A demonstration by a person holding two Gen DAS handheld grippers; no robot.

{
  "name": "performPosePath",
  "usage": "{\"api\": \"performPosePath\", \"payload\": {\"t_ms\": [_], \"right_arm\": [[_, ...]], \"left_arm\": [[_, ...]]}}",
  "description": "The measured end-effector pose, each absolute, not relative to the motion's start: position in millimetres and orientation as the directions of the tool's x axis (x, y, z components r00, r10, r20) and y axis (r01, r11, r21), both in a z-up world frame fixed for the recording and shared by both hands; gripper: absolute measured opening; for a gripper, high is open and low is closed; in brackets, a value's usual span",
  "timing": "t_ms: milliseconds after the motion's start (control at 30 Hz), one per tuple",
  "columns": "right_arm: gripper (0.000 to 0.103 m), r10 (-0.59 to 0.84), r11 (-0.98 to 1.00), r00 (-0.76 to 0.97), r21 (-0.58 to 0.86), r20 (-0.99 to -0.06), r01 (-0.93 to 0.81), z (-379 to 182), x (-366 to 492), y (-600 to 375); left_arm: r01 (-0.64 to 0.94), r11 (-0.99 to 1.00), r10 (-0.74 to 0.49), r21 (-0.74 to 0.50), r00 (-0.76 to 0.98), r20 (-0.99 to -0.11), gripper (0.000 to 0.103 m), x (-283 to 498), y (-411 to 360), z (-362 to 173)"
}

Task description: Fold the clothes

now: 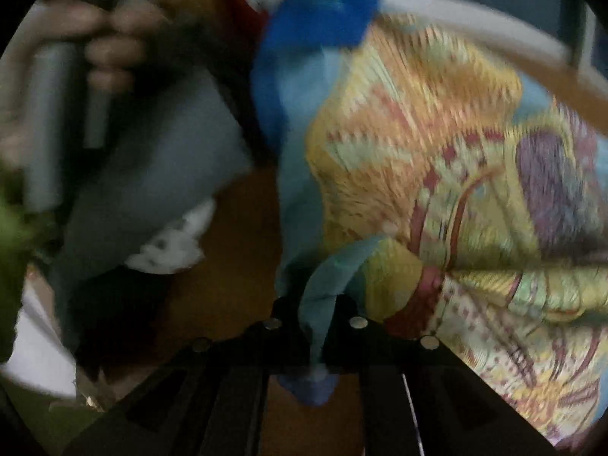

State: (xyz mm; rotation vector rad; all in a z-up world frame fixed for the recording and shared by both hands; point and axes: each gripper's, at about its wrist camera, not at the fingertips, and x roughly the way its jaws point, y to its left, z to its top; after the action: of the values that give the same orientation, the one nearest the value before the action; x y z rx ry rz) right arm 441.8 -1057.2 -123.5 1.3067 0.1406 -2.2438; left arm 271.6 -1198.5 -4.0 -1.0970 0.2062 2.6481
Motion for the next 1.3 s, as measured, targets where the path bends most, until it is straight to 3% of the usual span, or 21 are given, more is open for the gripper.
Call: {"api": "performPosePath", "payload": {"t_ms": [67,167,200,233,367,500,767,1000,1300], "right_arm": [[0.011,-0.384,-0.854,-0.408,0.151,-0.828,0.498,-118,450,-1055],[0.046,-0.373,-0.855,-0.454,0.11,-0.809,0.507,-105,465,-1048],[0.061,-0.372,-0.854,-0.482,0.088,-0.793,0.513,-97,474,-1044],[0.066,-0.371,-0.852,-0.509,0.066,-0.776,0.519,-89,483,-1040],[0.069,-0.372,-0.858,-0.559,0.045,-0.741,0.512,-74,507,-1025],[0.069,-0.319,-0.899,-0.579,0.047,-0.75,0.435,-73,511,-1008],[0.069,-0.166,-0.986,-0.609,0.134,-0.775,0.098,-83,527,-896],[0.069,-0.09,-0.961,-0.635,0.234,-0.767,-0.146,-85,535,-799],[0.069,-0.071,-0.968,-0.683,0.214,-0.727,-0.128,-76,536,-745]], "left_arm": [[-0.309,-0.949,0.172,0.065,-0.681,-0.712,0.01,279,-1200,-2],[-0.285,-0.948,0.108,0.141,-0.706,-0.7,0.031,285,-1203,-1],[-0.275,-0.947,0.087,0.165,-0.716,-0.692,0.032,288,-1205,0],[-0.266,-0.946,0.067,0.188,-0.725,-0.685,0.032,290,-1207,0],[-0.223,-0.954,0.021,0.202,-0.719,-0.695,0.032,286,-1222,2],[-0.296,-0.949,0.14,0.108,-0.704,-0.696,0.032,305,-1221,5],[-0.557,-0.823,0.446,-0.113,-0.51,-0.735,0.032,375,-1172,-24],[-0.593,-0.787,0.474,-0.17,-0.404,-0.782,0.032,410,-1125,-50],[-0.516,-0.825,0.473,-0.23,-0.409,-0.78,0.032,422,-1040,-53]]}}
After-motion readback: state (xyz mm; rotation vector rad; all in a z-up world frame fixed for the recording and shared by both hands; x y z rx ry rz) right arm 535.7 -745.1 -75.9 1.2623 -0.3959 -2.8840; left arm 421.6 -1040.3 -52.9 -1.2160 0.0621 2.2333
